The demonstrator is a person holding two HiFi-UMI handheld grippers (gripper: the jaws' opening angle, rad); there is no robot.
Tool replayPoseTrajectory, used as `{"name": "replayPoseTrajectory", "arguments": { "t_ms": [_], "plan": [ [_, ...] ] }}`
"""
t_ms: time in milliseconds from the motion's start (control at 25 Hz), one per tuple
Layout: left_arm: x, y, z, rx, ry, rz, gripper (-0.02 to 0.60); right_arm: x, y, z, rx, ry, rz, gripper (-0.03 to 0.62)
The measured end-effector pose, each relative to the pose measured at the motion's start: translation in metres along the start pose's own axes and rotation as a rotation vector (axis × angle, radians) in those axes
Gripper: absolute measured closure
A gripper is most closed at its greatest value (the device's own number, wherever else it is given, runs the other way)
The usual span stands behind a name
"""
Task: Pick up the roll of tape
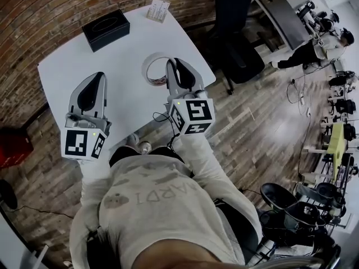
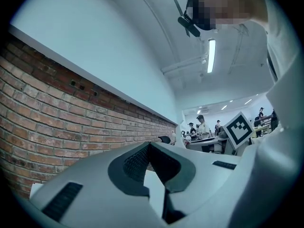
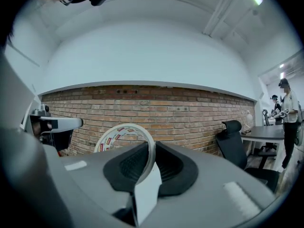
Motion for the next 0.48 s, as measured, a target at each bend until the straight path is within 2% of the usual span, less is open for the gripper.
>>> {"name": "replayPoseTrajectory", "arguments": {
  "t_ms": [480],
  "plan": [
    [0.009, 0.011, -0.024, -0.008, 0.005, -0.006, 0.575, 0.045, 0.017, -0.006, 0.010, -0.013, -0.058, 0.534]
  ]
}}
Point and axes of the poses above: the fingertips, and each gripper's own axes: x backward along the fingers, z to its left, y out of its top, the point moved 3 cm from there along x, backward along the fingers, and after that the axes turned 2 degrees about -z, right-handed, at the moved point
